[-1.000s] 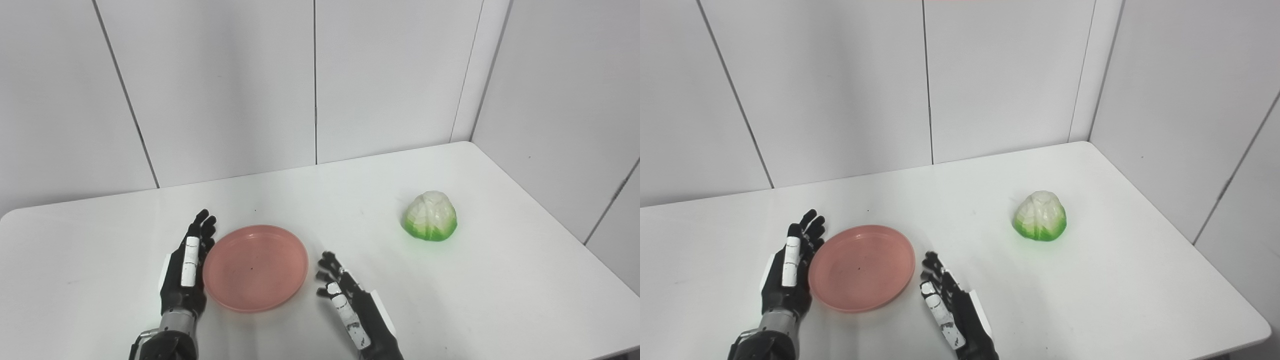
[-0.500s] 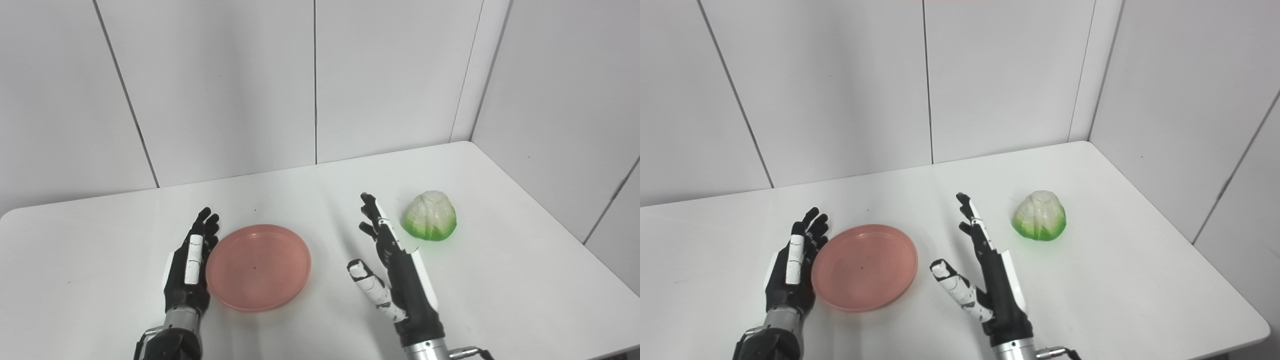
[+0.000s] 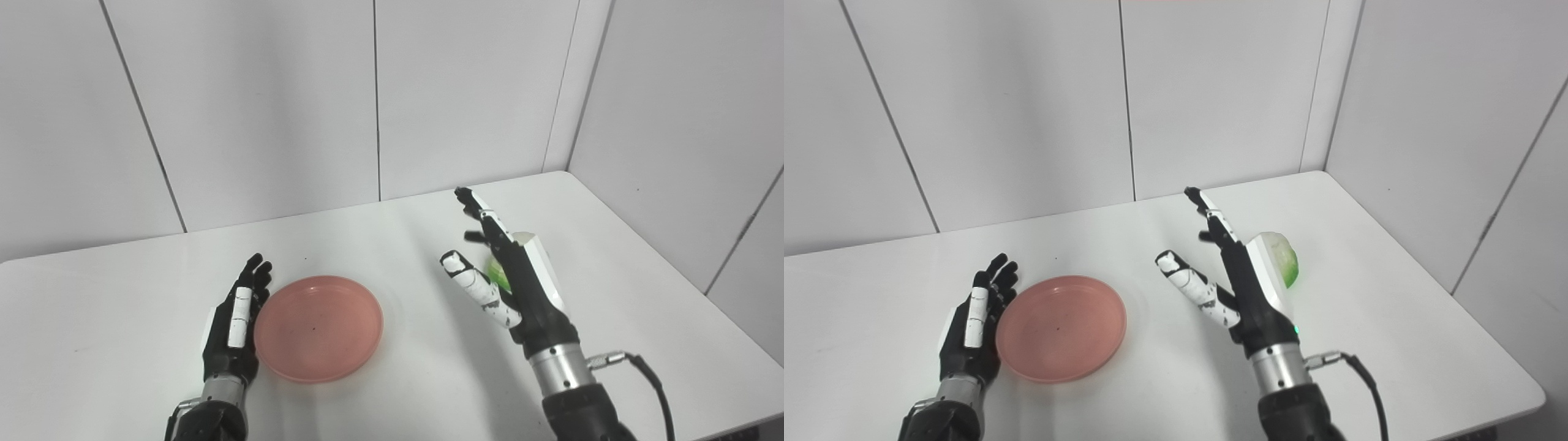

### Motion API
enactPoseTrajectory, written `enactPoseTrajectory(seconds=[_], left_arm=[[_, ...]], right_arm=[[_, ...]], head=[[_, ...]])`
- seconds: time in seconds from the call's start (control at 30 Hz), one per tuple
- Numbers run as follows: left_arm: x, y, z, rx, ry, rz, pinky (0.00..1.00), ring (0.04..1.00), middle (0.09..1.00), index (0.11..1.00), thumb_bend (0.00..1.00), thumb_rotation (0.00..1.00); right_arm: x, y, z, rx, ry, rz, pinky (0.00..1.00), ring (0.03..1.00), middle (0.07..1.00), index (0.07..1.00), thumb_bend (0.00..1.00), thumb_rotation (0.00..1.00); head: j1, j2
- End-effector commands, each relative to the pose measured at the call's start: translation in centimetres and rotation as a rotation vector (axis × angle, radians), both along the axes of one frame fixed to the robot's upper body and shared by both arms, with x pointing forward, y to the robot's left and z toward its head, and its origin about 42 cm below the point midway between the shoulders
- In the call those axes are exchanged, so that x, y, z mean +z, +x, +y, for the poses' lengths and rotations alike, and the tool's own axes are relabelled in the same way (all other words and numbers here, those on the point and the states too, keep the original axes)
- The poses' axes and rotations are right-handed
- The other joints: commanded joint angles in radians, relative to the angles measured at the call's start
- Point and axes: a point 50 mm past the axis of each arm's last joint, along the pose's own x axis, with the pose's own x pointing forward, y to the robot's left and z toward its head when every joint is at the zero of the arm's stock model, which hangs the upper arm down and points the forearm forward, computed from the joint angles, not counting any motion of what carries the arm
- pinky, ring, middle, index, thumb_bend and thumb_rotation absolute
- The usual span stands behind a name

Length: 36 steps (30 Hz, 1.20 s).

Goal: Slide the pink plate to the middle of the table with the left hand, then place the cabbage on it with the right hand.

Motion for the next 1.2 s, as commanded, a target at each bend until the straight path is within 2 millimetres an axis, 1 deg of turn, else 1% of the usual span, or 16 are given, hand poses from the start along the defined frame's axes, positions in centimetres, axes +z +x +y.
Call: enactPoseTrajectory(seconds=[0.0,0.1,0.2,0.3,0.4,0.5,0.57,0.6,0.73,0.8,0.9,0.93,1.0,1.07,1.1,1.17], left_arm=[[-2.5,-1.1,0.3,-0.005,0.002,0.114,1.00,0.958,0.912,0.873,0.95,0.82],[-2.6,-1.0,0.1,-0.004,-0.003,0.116,1.00,0.955,0.904,0.872,0.96,0.81],[-2.6,-1.0,-0.1,-0.006,0.000,0.114,1.00,0.955,0.902,0.875,0.97,0.82],[-2.6,-0.9,-0.2,-0.005,0.000,0.113,1.00,0.956,0.903,0.877,0.97,0.83],[-2.6,-0.9,-0.3,-0.003,-0.005,0.113,1.00,0.956,0.901,0.876,0.97,0.82],[-2.6,-0.8,-0.3,-0.002,-0.009,0.113,1.00,0.956,0.900,0.876,0.97,0.82],[-2.5,-0.9,-0.3,-0.001,-0.009,0.113,1.00,0.956,0.901,0.877,0.97,0.82],[-2.5,-0.9,-0.2,0.000,-0.009,0.113,1.00,0.955,0.901,0.877,0.97,0.82],[-2.5,-0.9,-0.1,-0.003,-0.005,0.108,1.00,0.956,0.901,0.890,0.96,0.83],[-2.5,-0.8,-0.1,-0.003,-0.005,0.108,1.00,0.960,0.904,0.896,0.95,0.83],[-2.5,-0.8,-0.1,-0.003,-0.007,0.111,1.00,0.959,0.904,0.898,0.96,0.83],[-2.5,-0.8,-0.2,-0.004,-0.006,0.112,1.00,0.956,0.904,0.900,0.96,0.83],[-2.5,-0.9,-0.2,-0.005,-0.003,0.112,1.00,0.950,0.904,0.907,0.96,0.84],[-2.5,-0.9,-0.3,-0.005,-0.002,0.112,0.99,0.947,0.906,0.911,0.96,0.84],[-2.5,-0.9,-0.3,-0.004,-0.003,0.112,0.99,0.947,0.906,0.911,0.96,0.84],[-2.5,-0.9,-0.3,-0.005,-0.010,0.112,0.99,0.948,0.907,0.913,0.96,0.83]], right_arm=[[2.0,1.0,-1.2,-0.002,0.019,-0.022,0.80,0.904,0.913,0.870,0.93,0.86],[2.6,2.2,-2.7,-0.013,-0.032,0.000,0.73,0.881,0.900,0.873,0.97,0.83],[3.3,3.0,-4.1,-0.035,-0.111,0.015,0.76,0.882,0.905,0.884,1.00,0.79],[4.2,4.2,-5.6,-0.074,-0.235,0.039,0.78,0.872,0.910,0.886,1.00,0.77],[5.2,5.4,-6.8,-0.086,-0.340,0.064,0.76,0.863,0.903,0.887,1.00,0.71],[6.3,6.5,-7.8,-0.099,-0.462,0.092,0.76,0.892,0.916,0.888,1.00,0.63],[7.0,7.2,-8.4,-0.098,-0.536,0.117,0.75,0.899,0.924,0.893,1.00,0.60],[7.4,7.6,-8.7,-0.090,-0.562,0.136,0.75,0.908,0.933,0.901,1.00,0.54],[8.4,9.3,-9.6,-0.080,-0.634,0.226,0.74,0.918,0.939,0.901,1.00,0.41],[8.8,10.0,-9.9,-0.086,-0.654,0.250,0.70,0.885,0.914,0.873,1.00,0.31],[9.3,11.1,-10.3,-0.101,-0.703,0.273,0.66,0.853,0.890,0.856,1.00,0.25],[9.6,11.4,-10.4,-0.102,-0.732,0.293,0.65,0.862,0.899,0.862,1.00,0.23],[9.9,11.9,-10.8,-0.095,-0.791,0.346,0.68,0.891,0.930,0.881,1.00,0.23],[10.2,12.2,-11.1,-0.085,-0.832,0.390,0.68,0.896,0.940,0.888,1.00,0.23],[10.2,12.5,-11.3,-0.080,-0.862,0.427,0.68,0.897,0.941,0.888,1.00,0.23],[10.2,13.0,-11.6,-0.072,-0.908,0.488,0.69,0.859,0.908,0.881,1.00,0.20]], head=[[0.000,-0.001],[0.002,-0.005],[0.006,-0.006],[0.008,-0.009],[0.012,-0.009],[0.014,-0.009],[0.016,-0.009],[0.017,-0.010],[0.020,-0.010],[0.021,-0.010],[0.021,-0.010],[0.021,-0.010],[0.023,-0.011],[0.025,-0.010],[0.025,-0.010],[0.026,-0.009]])
